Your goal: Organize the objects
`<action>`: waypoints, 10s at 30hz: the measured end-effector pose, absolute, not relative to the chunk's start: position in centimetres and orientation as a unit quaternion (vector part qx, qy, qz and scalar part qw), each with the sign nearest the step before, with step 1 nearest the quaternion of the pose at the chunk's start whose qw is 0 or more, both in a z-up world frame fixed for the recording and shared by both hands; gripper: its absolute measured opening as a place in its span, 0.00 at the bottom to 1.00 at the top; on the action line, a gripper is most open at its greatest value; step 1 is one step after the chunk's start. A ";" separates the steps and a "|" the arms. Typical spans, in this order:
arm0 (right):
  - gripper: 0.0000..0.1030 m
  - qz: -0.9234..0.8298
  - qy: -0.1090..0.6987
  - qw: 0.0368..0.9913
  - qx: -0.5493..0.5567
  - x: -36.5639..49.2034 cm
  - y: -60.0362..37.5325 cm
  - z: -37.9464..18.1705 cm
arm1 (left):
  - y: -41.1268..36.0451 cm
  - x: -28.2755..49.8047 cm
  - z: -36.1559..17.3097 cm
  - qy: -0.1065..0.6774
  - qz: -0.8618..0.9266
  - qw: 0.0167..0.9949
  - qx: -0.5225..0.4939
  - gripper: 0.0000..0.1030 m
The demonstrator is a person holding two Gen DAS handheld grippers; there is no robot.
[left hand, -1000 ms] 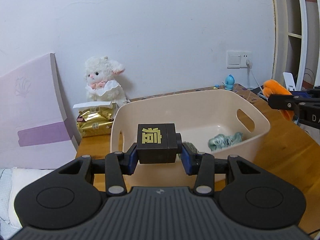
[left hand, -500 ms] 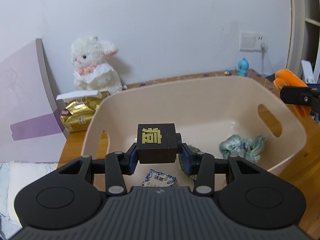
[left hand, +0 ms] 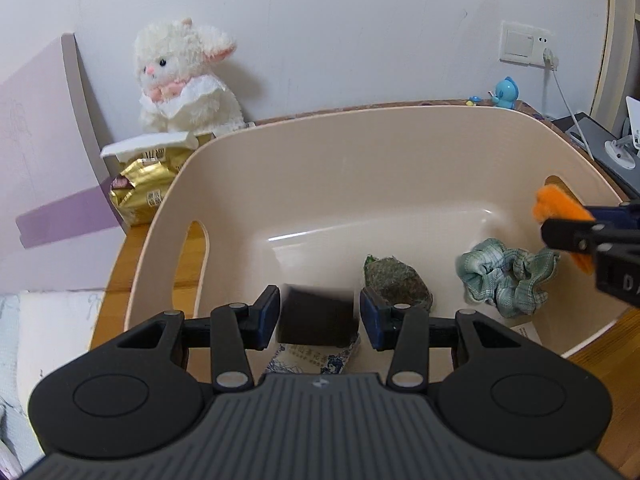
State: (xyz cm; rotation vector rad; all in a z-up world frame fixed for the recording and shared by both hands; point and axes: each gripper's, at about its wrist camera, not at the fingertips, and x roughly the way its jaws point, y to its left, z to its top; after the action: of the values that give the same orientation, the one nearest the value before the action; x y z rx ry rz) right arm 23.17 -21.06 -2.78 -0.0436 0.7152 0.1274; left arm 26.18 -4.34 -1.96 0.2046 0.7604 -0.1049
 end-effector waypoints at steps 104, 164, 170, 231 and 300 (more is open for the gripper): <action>0.52 0.063 0.380 0.923 -0.019 16.0 -19.5 -11.1 | -1.4 18.9 -9.9 0.384 -0.060 0.921 0.032 0.77; 0.44 0.071 0.386 0.920 0.014 12.5 -21.8 -10.5 | -0.6 19.4 -8.4 0.368 -0.076 0.926 0.019 0.32; 0.44 0.073 0.382 0.921 0.015 12.0 -21.8 -10.2 | -0.4 18.7 -8.4 0.367 -0.083 0.926 0.019 0.32; 0.44 0.073 0.290 0.954 0.023 22.1 -21.7 0.1 | -3.4 25.8 0.0 0.337 -0.049 0.938 0.069 0.11; 1.00 0.065 0.259 0.964 0.015 5.2 -24.6 4.5 | -2.1 9.2 5.5 0.290 -0.061 0.953 0.064 0.85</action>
State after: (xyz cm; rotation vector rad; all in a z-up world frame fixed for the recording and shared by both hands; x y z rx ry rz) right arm 5.20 -24.63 4.50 0.0305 0.5237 0.1314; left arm 9.20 -2.07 5.55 0.1297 0.5886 -0.1234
